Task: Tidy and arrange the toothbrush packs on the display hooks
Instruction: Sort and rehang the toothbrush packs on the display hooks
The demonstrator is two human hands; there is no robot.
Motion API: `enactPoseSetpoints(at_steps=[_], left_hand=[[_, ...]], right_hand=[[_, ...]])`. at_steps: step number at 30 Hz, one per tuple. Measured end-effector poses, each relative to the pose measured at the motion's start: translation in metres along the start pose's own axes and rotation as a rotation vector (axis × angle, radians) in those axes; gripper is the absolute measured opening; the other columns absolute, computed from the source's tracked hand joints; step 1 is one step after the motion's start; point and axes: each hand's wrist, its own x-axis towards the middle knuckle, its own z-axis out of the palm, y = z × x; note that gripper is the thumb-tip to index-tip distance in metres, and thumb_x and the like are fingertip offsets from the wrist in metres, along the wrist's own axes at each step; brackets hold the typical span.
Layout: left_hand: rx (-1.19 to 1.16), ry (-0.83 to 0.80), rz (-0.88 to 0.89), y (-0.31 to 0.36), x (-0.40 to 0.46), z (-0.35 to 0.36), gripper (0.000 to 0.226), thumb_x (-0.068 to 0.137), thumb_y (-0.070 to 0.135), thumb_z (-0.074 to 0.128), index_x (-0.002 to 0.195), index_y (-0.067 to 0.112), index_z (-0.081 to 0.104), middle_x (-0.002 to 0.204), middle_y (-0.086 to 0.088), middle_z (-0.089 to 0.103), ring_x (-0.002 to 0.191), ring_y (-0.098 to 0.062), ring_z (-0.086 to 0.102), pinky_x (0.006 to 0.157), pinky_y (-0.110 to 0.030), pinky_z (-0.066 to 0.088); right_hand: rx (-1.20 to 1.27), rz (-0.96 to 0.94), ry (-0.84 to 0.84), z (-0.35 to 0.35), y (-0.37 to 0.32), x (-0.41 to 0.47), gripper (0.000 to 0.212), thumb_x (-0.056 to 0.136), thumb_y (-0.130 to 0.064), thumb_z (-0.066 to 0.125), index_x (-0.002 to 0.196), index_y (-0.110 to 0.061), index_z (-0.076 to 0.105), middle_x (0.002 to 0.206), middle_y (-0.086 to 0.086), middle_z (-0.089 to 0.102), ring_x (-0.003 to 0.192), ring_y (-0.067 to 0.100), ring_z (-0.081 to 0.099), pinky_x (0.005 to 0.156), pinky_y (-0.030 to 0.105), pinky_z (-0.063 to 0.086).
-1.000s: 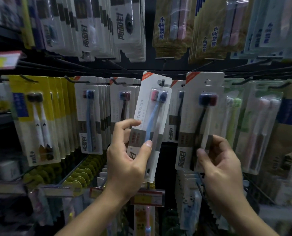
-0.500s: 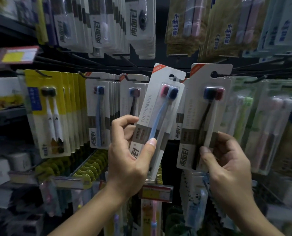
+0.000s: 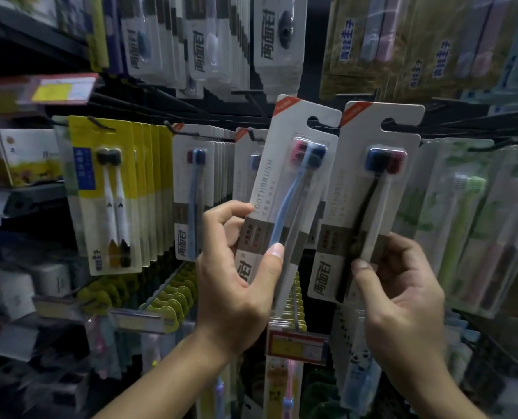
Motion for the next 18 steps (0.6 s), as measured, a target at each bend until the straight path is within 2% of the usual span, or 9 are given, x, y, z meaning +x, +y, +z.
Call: enactPoseSetpoints(at_steps=[3, 8, 10, 13, 15, 18], left_hand=[[0.022, 0.027, -0.001, -0.003, -0.002, -0.009, 0.043, 0.091, 0.002, 0.065, 0.125, 0.018, 0.044, 0.097, 0.002, 0.065, 0.073, -0.019, 0.068, 0.061, -0.027, 0.055], [0.100, 0.119, 0.001, -0.010, -0.006, -0.024, 0.041, 0.089, 0.005, 0.065, 0.125, 0.012, 0.046, 0.095, 0.015, 0.064, 0.076, -0.016, 0.066, 0.063, -0.027, 0.053], [0.138, 0.147, 0.011, -0.012, -0.007, -0.031, 0.040, 0.089, 0.006, 0.065, 0.123, 0.013, 0.047, 0.095, 0.019, 0.062, 0.078, -0.014, 0.063, 0.065, -0.029, 0.053], [0.170, 0.179, 0.012, -0.016, -0.007, -0.041, 0.038, 0.088, 0.006, 0.064, 0.122, 0.014, 0.047, 0.097, 0.024, 0.061, 0.080, -0.009, 0.061, 0.069, -0.025, 0.052], [0.165, 0.198, 0.000, -0.019, -0.006, -0.047, 0.038, 0.089, 0.007, 0.064, 0.122, 0.016, 0.047, 0.095, 0.020, 0.061, 0.078, -0.010, 0.061, 0.068, -0.025, 0.051], [0.166, 0.241, -0.030, -0.026, -0.005, -0.058, 0.037, 0.090, 0.011, 0.064, 0.122, 0.018, 0.048, 0.091, 0.009, 0.062, 0.078, -0.017, 0.062, 0.069, -0.029, 0.051]], right_hand=[[0.028, -0.001, -0.020, 0.011, -0.001, -0.002, 0.027, 0.095, 0.000, 0.067, 0.111, -0.021, 0.064, 0.096, -0.009, 0.074, 0.084, 0.007, 0.071, 0.073, 0.014, 0.054], [0.067, 0.012, -0.070, 0.030, -0.003, -0.008, 0.027, 0.094, 0.000, 0.068, 0.111, -0.021, 0.065, 0.098, -0.007, 0.076, 0.086, 0.009, 0.073, 0.075, 0.017, 0.056], [0.054, 0.012, -0.091, 0.037, -0.003, -0.009, 0.025, 0.094, -0.001, 0.068, 0.111, -0.020, 0.065, 0.098, -0.005, 0.076, 0.087, 0.011, 0.073, 0.076, 0.020, 0.057], [0.057, 0.036, -0.118, 0.048, 0.000, -0.011, 0.024, 0.095, -0.003, 0.069, 0.112, -0.020, 0.065, 0.100, -0.003, 0.076, 0.090, 0.013, 0.074, 0.080, 0.028, 0.060], [0.043, 0.044, -0.138, 0.055, 0.000, -0.012, 0.023, 0.096, -0.010, 0.072, 0.115, -0.021, 0.065, 0.101, -0.004, 0.076, 0.093, 0.015, 0.074, 0.081, 0.033, 0.061], [0.033, 0.050, -0.170, 0.065, 0.000, -0.013, 0.025, 0.096, -0.009, 0.070, 0.116, -0.024, 0.066, 0.104, -0.007, 0.076, 0.094, 0.011, 0.075, 0.081, 0.030, 0.062]])
